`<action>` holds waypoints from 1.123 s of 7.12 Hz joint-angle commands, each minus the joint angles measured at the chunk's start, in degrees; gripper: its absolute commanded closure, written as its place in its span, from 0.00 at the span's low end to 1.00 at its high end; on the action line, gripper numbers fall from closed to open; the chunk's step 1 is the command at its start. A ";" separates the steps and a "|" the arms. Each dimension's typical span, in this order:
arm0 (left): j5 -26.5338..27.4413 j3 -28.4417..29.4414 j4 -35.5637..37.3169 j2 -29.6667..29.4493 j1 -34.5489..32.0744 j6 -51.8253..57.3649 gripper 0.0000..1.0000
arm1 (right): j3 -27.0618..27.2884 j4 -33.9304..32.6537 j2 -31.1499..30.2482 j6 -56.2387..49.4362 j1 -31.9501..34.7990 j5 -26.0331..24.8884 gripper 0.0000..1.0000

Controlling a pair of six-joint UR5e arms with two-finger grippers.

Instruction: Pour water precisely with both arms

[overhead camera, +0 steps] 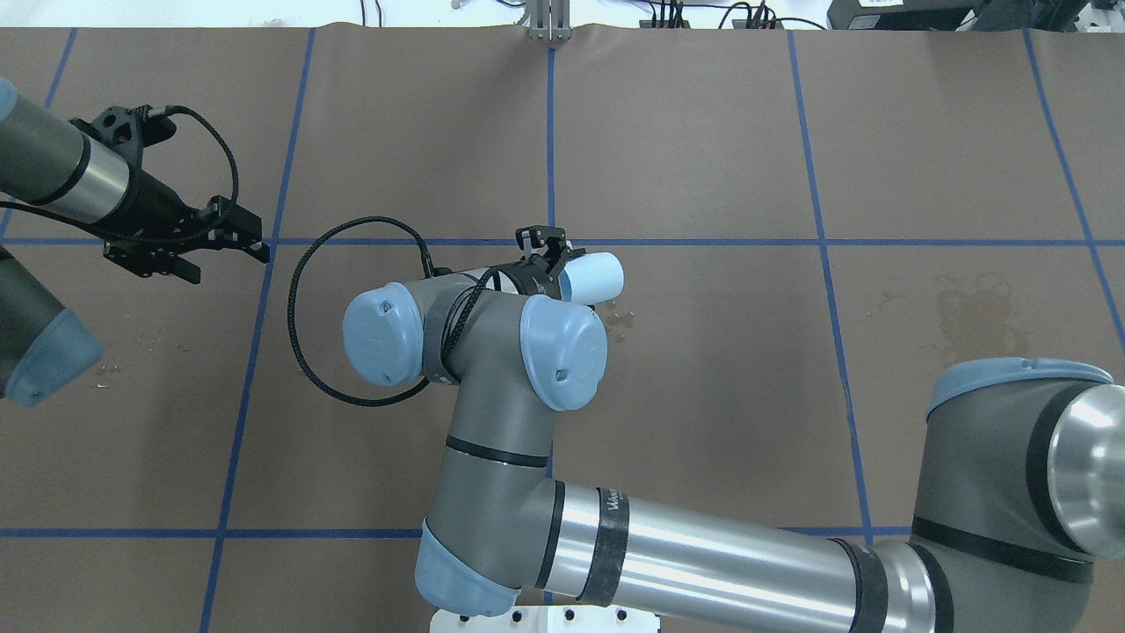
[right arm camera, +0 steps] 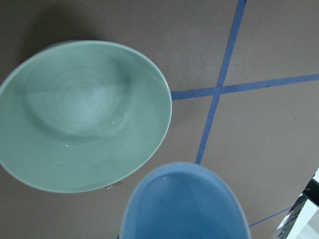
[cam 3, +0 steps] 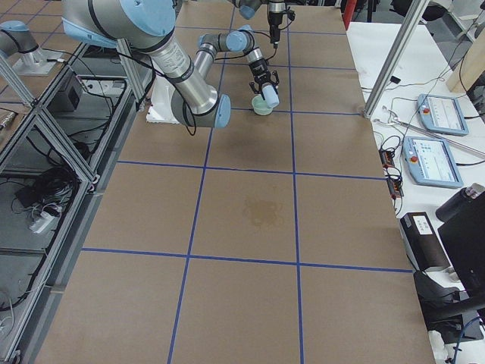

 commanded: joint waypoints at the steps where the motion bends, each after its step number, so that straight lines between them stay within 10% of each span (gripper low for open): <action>1: 0.04 0.00 0.00 0.00 -0.04 -0.07 0.00 | -0.23 -3.72 0.08 -4.52 -1.82 -5.69 1.00; 8: 0.04 0.79 -0.18 0.79 0.05 0.02 0.00 | -1.37 -12.98 2.02 -8.94 -2.53 -12.93 1.00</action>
